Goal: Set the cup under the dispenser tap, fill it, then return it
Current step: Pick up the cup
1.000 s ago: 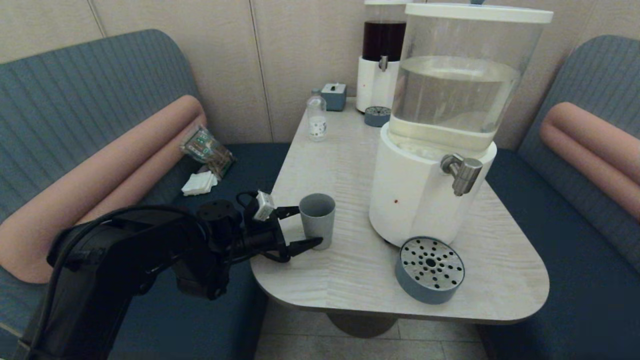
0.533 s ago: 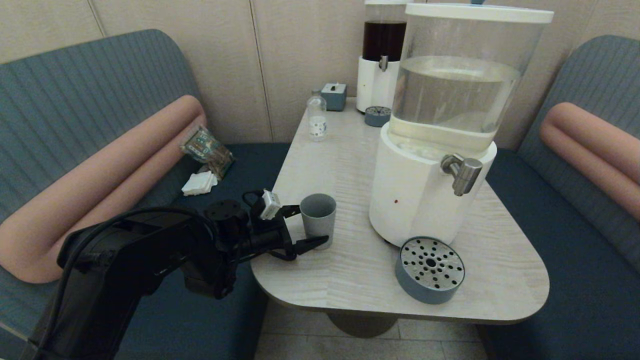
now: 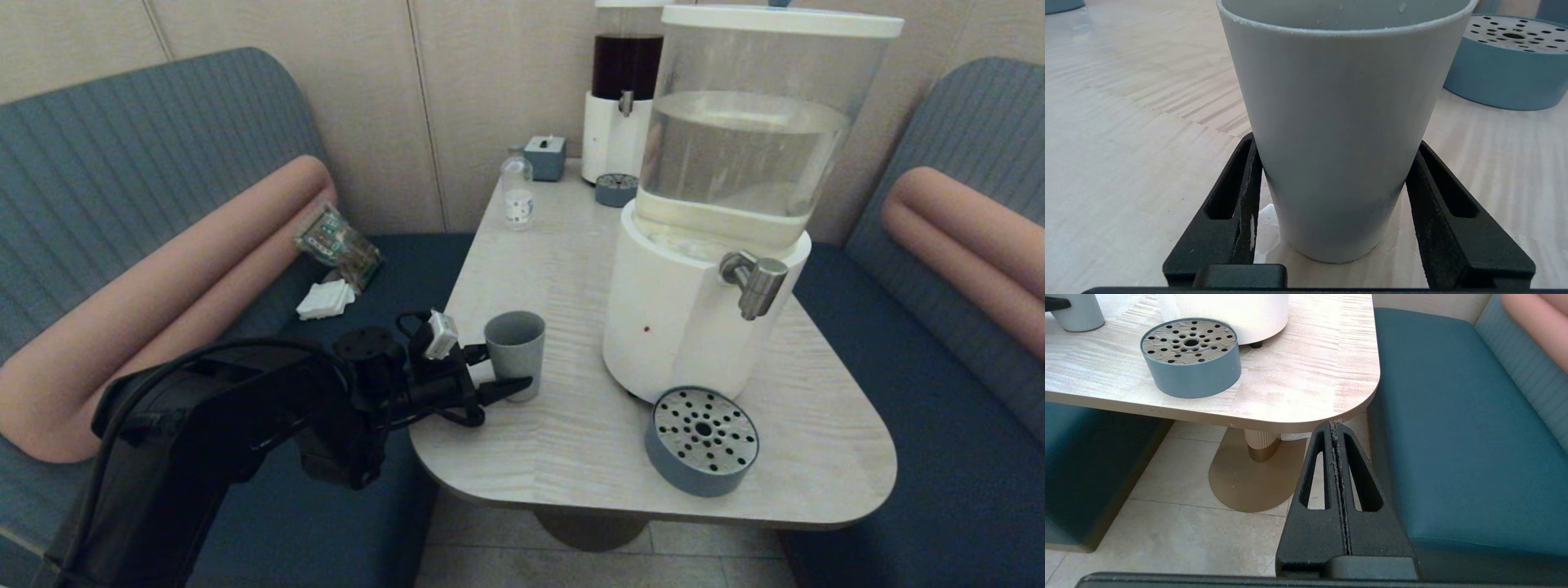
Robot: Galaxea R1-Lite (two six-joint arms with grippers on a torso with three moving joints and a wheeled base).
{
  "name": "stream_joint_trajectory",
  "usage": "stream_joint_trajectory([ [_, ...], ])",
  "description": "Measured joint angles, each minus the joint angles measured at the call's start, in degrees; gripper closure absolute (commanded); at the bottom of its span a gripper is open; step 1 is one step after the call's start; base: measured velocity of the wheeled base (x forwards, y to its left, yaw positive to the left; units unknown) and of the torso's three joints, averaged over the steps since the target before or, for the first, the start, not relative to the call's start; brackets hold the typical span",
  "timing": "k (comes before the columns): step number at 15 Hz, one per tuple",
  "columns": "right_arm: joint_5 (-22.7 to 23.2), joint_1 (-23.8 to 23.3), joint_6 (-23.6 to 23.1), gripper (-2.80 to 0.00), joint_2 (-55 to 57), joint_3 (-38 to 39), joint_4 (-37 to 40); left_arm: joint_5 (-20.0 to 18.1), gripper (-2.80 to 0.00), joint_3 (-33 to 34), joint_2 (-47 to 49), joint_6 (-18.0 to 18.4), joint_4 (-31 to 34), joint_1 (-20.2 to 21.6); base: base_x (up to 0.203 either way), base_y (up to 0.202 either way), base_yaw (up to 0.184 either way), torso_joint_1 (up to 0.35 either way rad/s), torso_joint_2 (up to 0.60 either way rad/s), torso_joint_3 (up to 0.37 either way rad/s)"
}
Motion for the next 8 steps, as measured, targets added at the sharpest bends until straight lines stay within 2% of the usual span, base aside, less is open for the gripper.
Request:
stream_joint_trajectory([
  [5, 0.02, 0.0, 0.0, 0.0, 0.0, 0.0, -0.04, -0.02, 0.0, 5.83, -5.28, 0.01, -0.02, -1.5, 0.0, 0.0, 0.0, 0.0, 0.0, 0.0],
  [8, -0.01, 0.0, -0.02, 0.0, 0.0, 0.0, -0.04, 0.51, 0.0, 11.58, -11.37, -0.2, -0.03, -5.59, 0.0, 0.0, 0.0, 0.0, 0.0, 0.0],
])
